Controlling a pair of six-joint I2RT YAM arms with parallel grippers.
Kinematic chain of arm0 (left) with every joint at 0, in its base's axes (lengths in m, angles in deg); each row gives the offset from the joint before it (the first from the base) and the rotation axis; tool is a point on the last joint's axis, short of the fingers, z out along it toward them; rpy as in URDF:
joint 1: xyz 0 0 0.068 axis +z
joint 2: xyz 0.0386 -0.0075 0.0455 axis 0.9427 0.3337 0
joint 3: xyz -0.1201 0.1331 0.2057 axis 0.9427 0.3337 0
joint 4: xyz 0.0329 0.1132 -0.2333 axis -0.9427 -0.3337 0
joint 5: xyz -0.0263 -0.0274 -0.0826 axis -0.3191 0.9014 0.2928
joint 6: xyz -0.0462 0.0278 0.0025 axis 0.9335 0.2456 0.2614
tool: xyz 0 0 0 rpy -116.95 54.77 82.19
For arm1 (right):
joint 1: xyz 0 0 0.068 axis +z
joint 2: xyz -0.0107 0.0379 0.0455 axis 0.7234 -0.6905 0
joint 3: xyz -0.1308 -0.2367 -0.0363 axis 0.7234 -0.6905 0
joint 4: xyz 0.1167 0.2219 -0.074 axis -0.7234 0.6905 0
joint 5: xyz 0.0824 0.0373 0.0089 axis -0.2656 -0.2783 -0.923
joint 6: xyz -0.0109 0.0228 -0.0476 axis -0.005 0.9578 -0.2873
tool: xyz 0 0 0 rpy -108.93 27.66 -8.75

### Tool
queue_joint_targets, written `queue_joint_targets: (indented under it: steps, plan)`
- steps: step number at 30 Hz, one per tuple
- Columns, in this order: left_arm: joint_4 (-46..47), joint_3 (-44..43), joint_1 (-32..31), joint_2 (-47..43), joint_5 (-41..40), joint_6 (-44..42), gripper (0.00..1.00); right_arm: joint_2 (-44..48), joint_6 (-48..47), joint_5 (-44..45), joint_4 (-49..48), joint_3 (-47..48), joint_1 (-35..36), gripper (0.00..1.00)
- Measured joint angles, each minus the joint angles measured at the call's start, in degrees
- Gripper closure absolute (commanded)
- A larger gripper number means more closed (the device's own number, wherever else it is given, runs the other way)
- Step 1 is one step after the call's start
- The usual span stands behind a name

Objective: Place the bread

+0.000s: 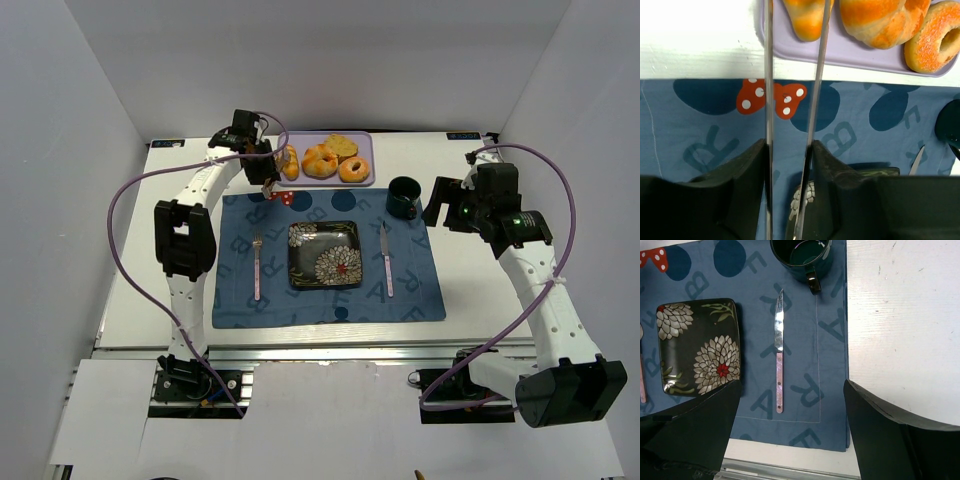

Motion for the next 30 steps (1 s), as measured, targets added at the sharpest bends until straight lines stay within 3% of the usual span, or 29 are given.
queue_joint_targets:
  steps: [7, 16, 21, 23, 30]
  plan:
    - [0.0, 1.1, -0.1, -0.5, 0.5, 0.2, 0.77, 0.0, 0.0, 0.0, 0.0, 0.0, 0.0, 0.11]
    - [-3.4, -4.0, -0.1, -2.5, -0.7, 0.9, 0.78, 0.0, 0.0, 0.0, 0.0, 0.0, 0.0, 0.11]
    - [-7.0, -4.2, -0.1, -11.3, -0.2, 0.6, 0.78, 0.5, 0.0, 0.0, 0.0, 0.0, 0.0, 0.11]
    - [-7.1, 0.2, -0.2, -17.3, 0.7, 0.4, 0.78, 0.7, 0.0, 0.0, 0.0, -0.1, 0.0, 0.11]
    - [-10.2, 28.6, -4.7, -45.3, 5.1, 2.3, 0.77, 0.8, -0.1, 0.0, -0.1, -0.8, 0.0, 0.11]
